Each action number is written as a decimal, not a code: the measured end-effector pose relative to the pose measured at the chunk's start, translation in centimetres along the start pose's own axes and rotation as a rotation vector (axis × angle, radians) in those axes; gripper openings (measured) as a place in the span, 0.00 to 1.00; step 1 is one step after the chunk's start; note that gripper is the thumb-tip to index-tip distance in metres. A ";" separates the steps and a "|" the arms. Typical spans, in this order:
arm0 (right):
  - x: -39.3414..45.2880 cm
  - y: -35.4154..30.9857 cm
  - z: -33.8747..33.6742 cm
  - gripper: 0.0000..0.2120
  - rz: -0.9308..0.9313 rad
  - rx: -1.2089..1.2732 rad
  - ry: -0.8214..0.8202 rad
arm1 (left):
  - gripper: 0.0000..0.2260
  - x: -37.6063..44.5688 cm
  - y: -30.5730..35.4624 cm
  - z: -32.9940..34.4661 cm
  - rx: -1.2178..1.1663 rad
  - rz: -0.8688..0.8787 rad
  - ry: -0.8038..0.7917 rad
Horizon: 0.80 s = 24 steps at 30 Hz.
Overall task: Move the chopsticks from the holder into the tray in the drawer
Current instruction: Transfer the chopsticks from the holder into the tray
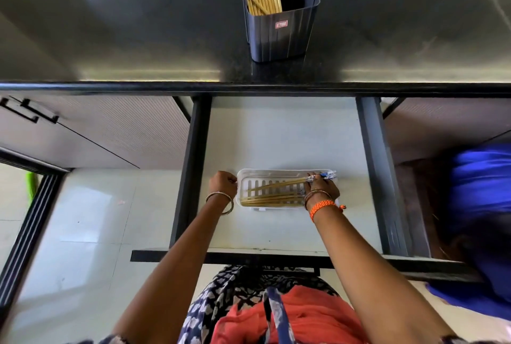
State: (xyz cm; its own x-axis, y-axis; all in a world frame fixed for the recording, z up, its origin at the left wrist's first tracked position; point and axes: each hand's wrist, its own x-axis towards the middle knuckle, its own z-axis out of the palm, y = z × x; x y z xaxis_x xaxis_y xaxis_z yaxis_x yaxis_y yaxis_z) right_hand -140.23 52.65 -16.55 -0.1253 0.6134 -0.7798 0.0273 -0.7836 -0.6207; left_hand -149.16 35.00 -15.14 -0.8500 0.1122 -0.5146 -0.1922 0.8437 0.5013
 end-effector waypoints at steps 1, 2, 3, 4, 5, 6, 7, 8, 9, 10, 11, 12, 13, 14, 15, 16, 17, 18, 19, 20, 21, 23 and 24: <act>-0.2 0.0 0.0 0.16 0.010 0.037 0.000 | 0.10 -0.1 0.0 0.0 -0.002 0.001 0.004; -0.2 -0.2 0.0 0.14 0.028 0.039 -0.005 | 0.10 -0.2 0.0 0.0 -0.002 0.001 0.012; -0.5 -0.3 0.1 0.12 0.047 0.026 0.001 | 0.10 -0.3 -0.1 0.1 -0.002 0.002 0.024; -0.3 -0.3 -0.1 0.09 0.066 0.003 0.033 | 0.10 -0.4 -0.1 0.1 -0.004 0.003 0.036; -0.1 -0.4 -0.2 0.06 0.097 0.007 0.051 | 0.10 -0.5 -0.2 0.2 -0.009 0.003 0.046; 0.1 -0.5 -0.3 0.04 0.127 -0.010 0.042 | 0.10 -0.5 -0.3 0.3 -0.014 0.002 0.055; 0.1 -0.6 -0.4 0.05 0.162 -0.051 -0.013 | 0.10 -0.4 -0.3 0.4 -0.018 -0.001 0.063; 0.1 -0.8 -0.3 0.06 0.213 -0.087 -0.079 | 0.10 -0.4 -0.4 0.5 -0.020 -0.002 0.071; 0.4 -0.6 -0.4 0.09 0.241 -0.146 -0.103 | 0.10 -0.4 -0.3 0.5 -0.022 -0.004 0.076; 0.8 0.1 -0.4 0.12 0.230 -0.260 -0.103 | 0.09 -0.3 -0.3 0.6 -0.022 -0.005 0.079; 0.3 0.4 -0.3 0.11 0.183 -0.343 -0.111 | 0.09 -0.3 -0.3 0.6 -0.020 -0.004 0.079; -0.3 0.6 -0.1 0.06 0.111 -0.459 -0.104 | 0.09 -0.2 -0.3 0.5 -0.017 -0.003 0.078; -0.6 0.9 0.0 0.05 0.027 -0.609 -0.087 | 0.09 -0.1 -0.3 0.5 -0.019 -0.003 0.077; -1.0 1.1 0.1 0.07 -0.113 -0.856 -0.116 | 0.09 0.0 -0.4 0.5 -0.023 -0.004 0.074; -1.3 1.3 0.1 0.07 -0.296 -1.102 -0.189 | 0.09 0.0 -0.4 0.5 -0.026 -0.003 0.070; -1.4 1.4 -0.1 0.09 -0.515 -1.299 -0.263 | 0.09 0.1 -0.5 0.5 -0.028 -0.004 0.066; -1.4 1.3 -0.3 0.12 -0.750 -1.488 -0.320 | 0.09 0.1 -0.5 0.5 -0.030 -0.005 0.064; -1.2 1.1 -0.4 0.13 -0.999 -1.657 -0.346 | 0.09 0.1 -0.5 0.5 -0.033 -0.005 0.062; -0.7 0.9 -0.4 0.13 -1.213 -1.837 -0.351 | 0.09 0.1 -0.6 0.5 -0.033 -0.002 0.059; -0.2 0.6 -0.3 0.12 -1.365 -1.999 -0.340 | 0.09 0.1 -0.6 0.5 -0.032 0.000 0.058; -0.1 0.4 -0.1 0.11 -1.381 -2.136 -0.387 | 0.09 0.1 -0.6 0.4 -0.030 -0.001 0.057; 0.0 0.2 0.2 0.13 -1.390 -2.292 -0.463 | 0.09 0.2 -0.6 0.4 -0.030 -0.006 0.055; -0.4 0.0 0.4 0.13 -1.382 -2.334 -0.474 | 0.09 0.2 -0.5 0.4 -0.031 -0.007 0.052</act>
State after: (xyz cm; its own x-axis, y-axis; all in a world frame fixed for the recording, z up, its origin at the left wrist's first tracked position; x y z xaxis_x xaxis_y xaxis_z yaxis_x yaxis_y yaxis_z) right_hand -140.61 52.35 -16.23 -0.9321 0.1220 -0.3412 0.0706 0.9847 0.1593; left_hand -149.04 34.76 -15.77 -0.8729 0.0783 -0.4815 -0.2126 0.8273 0.5199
